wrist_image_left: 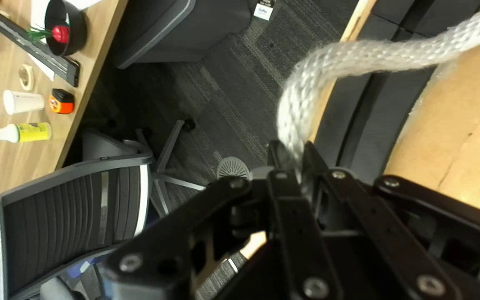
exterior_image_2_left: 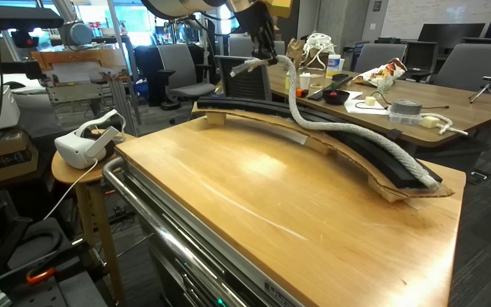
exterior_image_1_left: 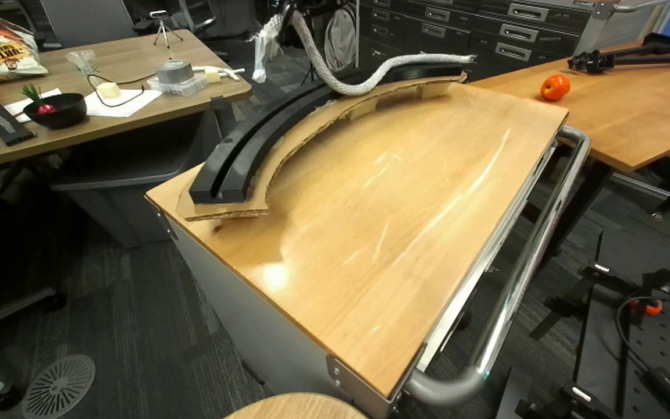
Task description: Place the rope along the middle of the black board
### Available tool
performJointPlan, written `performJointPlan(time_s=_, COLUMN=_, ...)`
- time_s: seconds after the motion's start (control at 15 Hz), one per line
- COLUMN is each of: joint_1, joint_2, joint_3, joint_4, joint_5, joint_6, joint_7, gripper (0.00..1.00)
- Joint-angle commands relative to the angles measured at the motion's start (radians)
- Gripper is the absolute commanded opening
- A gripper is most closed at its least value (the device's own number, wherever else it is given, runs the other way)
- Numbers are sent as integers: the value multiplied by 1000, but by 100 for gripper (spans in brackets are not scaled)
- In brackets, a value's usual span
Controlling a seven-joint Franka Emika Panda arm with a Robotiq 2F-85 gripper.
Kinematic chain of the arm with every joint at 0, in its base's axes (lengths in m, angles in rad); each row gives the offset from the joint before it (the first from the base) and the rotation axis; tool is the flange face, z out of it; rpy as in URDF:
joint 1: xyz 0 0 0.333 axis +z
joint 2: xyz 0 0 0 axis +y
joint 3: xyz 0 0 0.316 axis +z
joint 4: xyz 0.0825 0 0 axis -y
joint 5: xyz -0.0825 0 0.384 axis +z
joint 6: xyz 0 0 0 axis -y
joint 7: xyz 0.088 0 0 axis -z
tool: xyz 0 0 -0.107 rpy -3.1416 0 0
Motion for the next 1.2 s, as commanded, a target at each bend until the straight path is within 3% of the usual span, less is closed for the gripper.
performJointPlan(time_s=0.0, joint_1=-30, joint_2=77, joint_3=31, joint_4=121, joint_5=54, joint_6=10, joint_7=-78, gripper=3)
performJointPlan(time_s=0.67, joint_1=-83, joint_2=103, joint_3=39, joint_4=253, joint_5=42, joint_6=-53, joint_7=-243, gripper=3)
performJointPlan(time_s=1.13, joint_1=-161, joint_2=197, joint_3=144, joint_4=395, joint_5=171, joint_6=-204, joint_7=-500, gripper=3)
